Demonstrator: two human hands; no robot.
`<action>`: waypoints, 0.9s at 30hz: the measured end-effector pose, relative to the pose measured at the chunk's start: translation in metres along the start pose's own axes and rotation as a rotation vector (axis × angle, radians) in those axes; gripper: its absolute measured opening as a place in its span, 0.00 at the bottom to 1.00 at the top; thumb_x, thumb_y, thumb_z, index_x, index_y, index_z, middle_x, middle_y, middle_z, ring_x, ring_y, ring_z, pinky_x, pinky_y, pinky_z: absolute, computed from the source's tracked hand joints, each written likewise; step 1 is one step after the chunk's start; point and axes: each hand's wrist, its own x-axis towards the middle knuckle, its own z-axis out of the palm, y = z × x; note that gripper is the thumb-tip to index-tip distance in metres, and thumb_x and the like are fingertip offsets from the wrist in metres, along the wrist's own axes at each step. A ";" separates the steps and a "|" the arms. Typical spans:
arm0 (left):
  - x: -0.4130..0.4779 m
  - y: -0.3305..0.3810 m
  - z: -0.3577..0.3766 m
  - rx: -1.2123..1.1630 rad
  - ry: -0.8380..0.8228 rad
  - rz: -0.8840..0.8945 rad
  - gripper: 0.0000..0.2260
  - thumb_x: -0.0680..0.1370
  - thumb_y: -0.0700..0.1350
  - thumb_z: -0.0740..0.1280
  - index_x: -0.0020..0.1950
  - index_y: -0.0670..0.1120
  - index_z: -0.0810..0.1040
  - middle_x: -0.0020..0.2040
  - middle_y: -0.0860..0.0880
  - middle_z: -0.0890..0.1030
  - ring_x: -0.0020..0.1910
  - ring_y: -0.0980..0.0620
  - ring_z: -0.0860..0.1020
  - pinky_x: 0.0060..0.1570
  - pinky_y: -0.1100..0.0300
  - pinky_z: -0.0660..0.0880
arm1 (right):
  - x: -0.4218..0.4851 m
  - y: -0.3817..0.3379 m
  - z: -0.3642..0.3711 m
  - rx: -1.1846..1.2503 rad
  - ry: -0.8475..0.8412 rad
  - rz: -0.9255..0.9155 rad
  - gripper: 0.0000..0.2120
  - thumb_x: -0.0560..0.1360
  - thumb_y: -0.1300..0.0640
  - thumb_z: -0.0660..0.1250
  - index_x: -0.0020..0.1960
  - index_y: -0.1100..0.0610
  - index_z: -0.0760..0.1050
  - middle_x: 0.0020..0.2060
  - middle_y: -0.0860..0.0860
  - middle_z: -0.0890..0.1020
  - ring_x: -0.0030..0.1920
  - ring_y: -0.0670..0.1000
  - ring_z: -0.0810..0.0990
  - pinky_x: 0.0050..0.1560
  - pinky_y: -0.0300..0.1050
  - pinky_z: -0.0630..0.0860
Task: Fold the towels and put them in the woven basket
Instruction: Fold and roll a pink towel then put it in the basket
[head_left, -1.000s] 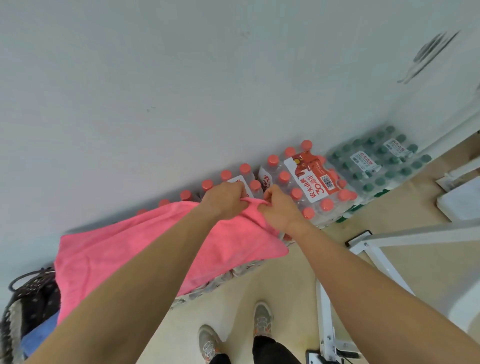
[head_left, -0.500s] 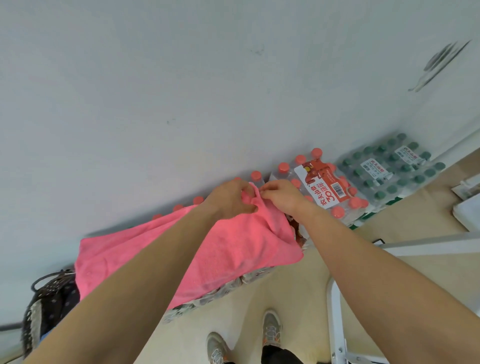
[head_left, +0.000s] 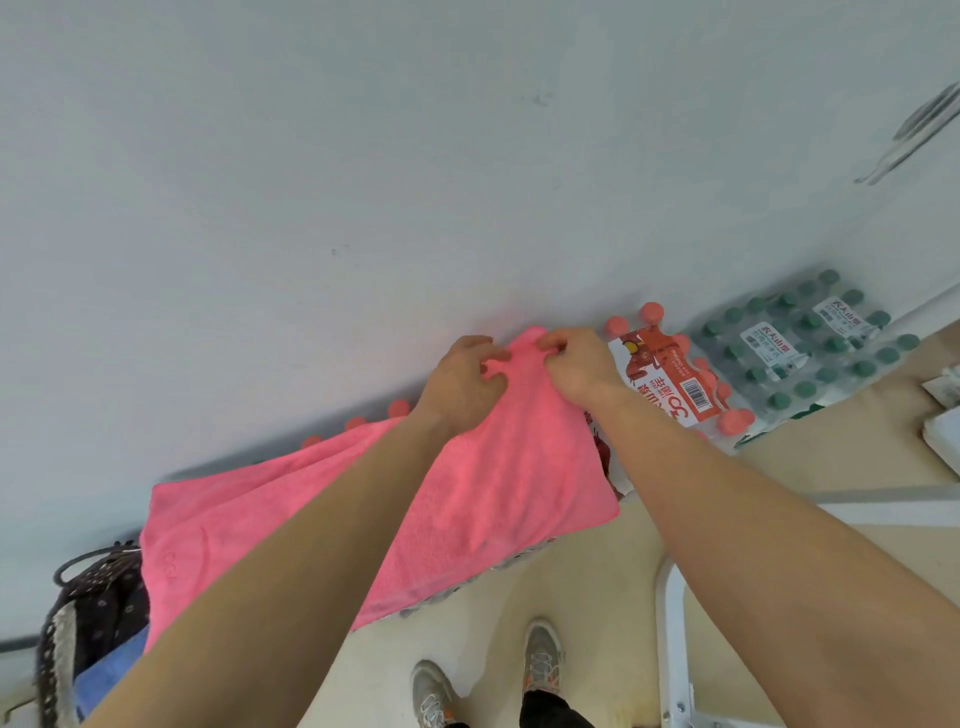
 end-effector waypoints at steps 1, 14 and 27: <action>-0.004 -0.006 0.002 0.028 -0.003 -0.006 0.15 0.76 0.40 0.66 0.63 0.47 0.80 0.69 0.47 0.71 0.58 0.51 0.77 0.64 0.61 0.69 | 0.000 0.002 0.002 -0.072 -0.028 0.019 0.18 0.75 0.63 0.60 0.61 0.54 0.81 0.62 0.52 0.80 0.61 0.55 0.79 0.63 0.51 0.75; -0.091 -0.126 -0.039 0.484 0.354 -0.230 0.16 0.74 0.39 0.62 0.59 0.49 0.80 0.56 0.47 0.80 0.53 0.41 0.77 0.52 0.48 0.73 | -0.061 -0.048 0.091 -0.653 0.067 -0.194 0.25 0.74 0.54 0.63 0.70 0.55 0.70 0.75 0.57 0.59 0.74 0.62 0.57 0.72 0.58 0.56; -0.108 -0.175 -0.079 0.536 0.238 -0.286 0.10 0.77 0.50 0.68 0.55 0.47 0.76 0.53 0.46 0.74 0.50 0.42 0.76 0.45 0.48 0.76 | -0.036 -0.072 0.128 -0.675 -0.189 -0.446 0.15 0.77 0.56 0.60 0.61 0.45 0.78 0.58 0.52 0.72 0.61 0.58 0.71 0.59 0.53 0.73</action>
